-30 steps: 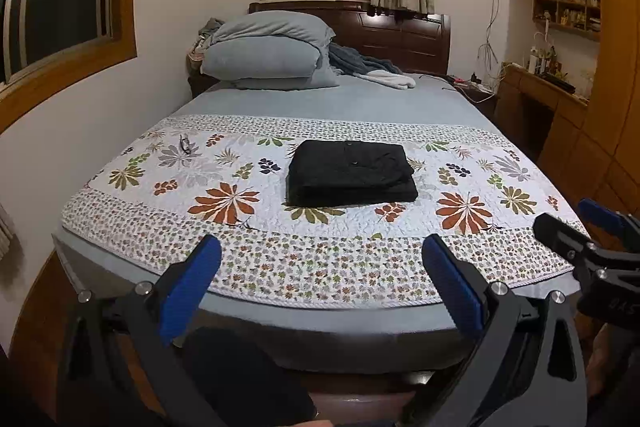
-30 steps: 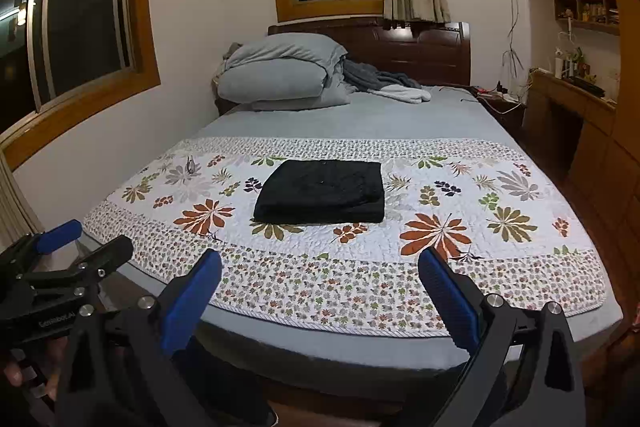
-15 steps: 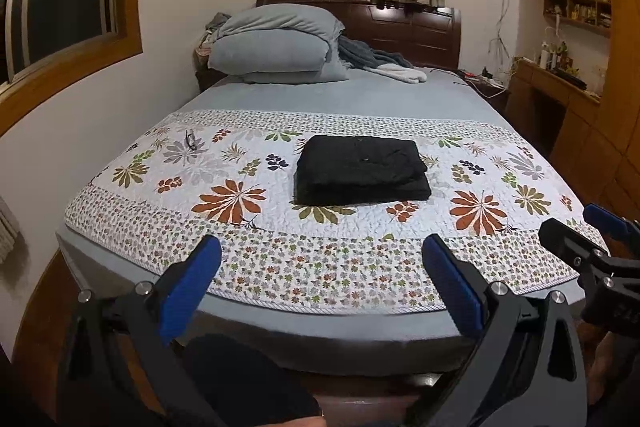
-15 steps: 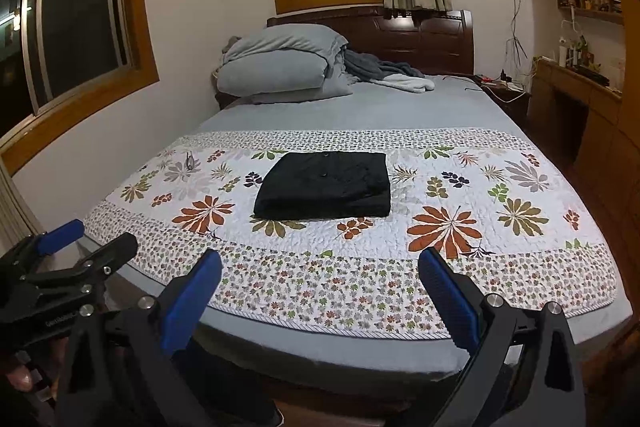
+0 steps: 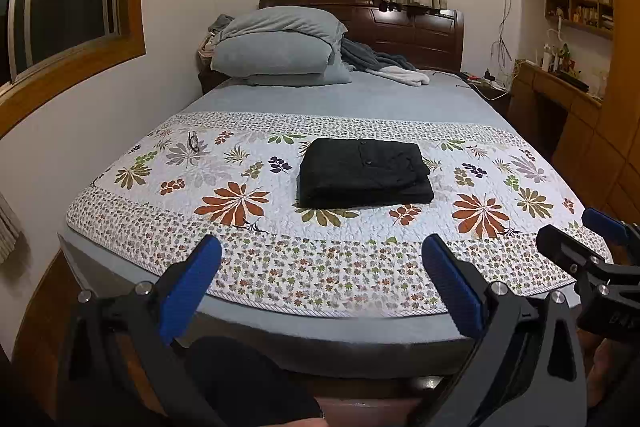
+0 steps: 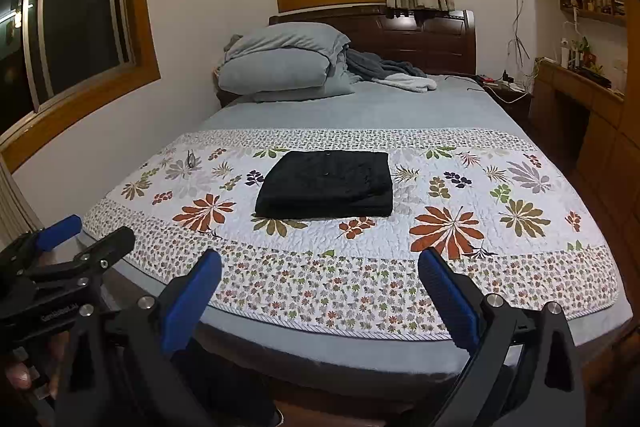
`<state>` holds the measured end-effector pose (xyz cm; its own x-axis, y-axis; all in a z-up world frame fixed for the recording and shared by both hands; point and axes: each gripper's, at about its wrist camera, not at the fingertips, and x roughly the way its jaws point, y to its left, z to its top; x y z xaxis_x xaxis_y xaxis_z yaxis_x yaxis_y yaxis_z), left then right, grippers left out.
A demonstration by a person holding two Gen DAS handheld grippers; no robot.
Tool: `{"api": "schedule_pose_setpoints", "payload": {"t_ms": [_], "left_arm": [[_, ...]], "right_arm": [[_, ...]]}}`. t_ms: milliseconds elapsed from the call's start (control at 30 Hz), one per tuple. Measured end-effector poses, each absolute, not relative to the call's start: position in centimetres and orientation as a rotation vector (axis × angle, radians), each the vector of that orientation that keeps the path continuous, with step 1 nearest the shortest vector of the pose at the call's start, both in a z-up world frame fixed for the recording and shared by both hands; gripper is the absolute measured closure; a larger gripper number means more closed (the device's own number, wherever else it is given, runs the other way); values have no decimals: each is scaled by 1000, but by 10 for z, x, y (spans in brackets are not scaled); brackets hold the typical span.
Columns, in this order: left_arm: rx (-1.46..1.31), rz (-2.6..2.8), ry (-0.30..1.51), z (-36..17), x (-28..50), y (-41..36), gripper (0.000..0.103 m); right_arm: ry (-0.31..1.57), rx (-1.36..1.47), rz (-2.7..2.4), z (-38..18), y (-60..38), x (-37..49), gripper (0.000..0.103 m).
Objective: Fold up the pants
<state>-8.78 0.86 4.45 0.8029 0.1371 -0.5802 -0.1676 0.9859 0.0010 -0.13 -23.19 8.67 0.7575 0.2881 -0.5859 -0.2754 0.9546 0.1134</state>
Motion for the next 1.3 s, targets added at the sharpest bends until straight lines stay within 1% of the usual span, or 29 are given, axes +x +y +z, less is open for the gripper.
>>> {"api": "schedule_pose_setpoints", "payload": {"t_ms": [1300], "left_arm": [[-49,169,622,37,-86,8,3]], "right_arm": [[657,32,299,78,-234,-4,4]]}}
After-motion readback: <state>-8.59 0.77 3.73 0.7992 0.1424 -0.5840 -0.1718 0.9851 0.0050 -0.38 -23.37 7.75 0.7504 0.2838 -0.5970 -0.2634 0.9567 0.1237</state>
